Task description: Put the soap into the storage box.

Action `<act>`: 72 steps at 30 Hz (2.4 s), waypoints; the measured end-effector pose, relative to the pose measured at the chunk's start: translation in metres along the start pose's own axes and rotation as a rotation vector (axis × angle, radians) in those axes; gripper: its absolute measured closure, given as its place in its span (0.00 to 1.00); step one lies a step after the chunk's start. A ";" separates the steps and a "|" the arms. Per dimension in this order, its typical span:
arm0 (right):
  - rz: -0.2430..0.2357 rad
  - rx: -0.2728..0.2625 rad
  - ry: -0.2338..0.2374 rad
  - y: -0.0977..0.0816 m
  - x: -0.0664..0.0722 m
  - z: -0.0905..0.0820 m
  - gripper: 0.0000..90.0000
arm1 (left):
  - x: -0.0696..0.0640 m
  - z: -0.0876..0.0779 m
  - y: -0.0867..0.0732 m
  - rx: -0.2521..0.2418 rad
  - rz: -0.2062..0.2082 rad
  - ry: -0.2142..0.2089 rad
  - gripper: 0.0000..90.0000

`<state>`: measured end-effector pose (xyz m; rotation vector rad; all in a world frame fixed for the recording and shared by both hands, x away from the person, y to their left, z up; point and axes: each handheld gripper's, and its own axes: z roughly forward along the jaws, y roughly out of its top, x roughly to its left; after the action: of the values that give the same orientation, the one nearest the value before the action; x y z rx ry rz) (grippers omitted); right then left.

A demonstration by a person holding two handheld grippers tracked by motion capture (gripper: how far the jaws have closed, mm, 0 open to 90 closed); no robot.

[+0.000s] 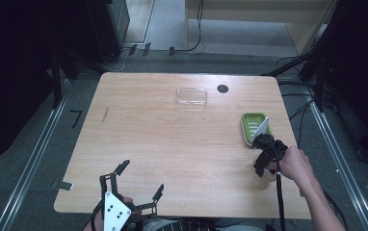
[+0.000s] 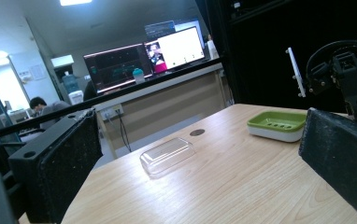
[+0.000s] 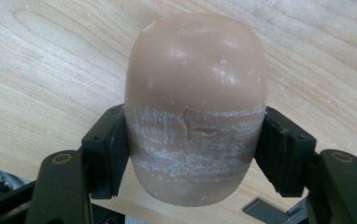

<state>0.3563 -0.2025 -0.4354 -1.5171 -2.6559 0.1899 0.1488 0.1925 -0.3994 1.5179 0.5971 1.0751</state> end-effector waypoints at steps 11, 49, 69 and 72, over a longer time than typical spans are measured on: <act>0.001 -0.004 -0.003 0.004 -0.005 -0.008 0.38 | 0.000 0.000 0.000 0.000 -0.001 0.000 0.00; 0.003 -0.002 0.004 0.032 -0.022 -0.030 0.38 | 0.000 0.000 0.000 0.001 -0.002 0.002 0.00; 0.033 -0.015 0.003 0.047 -0.038 -0.043 0.38 | 0.001 0.000 -0.001 0.001 -0.004 0.003 0.00; 0.038 -0.019 0.006 0.050 -0.040 -0.045 0.38 | 0.001 0.000 -0.001 0.001 -0.004 0.003 0.00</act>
<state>0.4249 -0.2090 -0.3987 -1.5720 -2.6335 0.1629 0.1496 0.1932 -0.3997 1.5156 0.6027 1.0740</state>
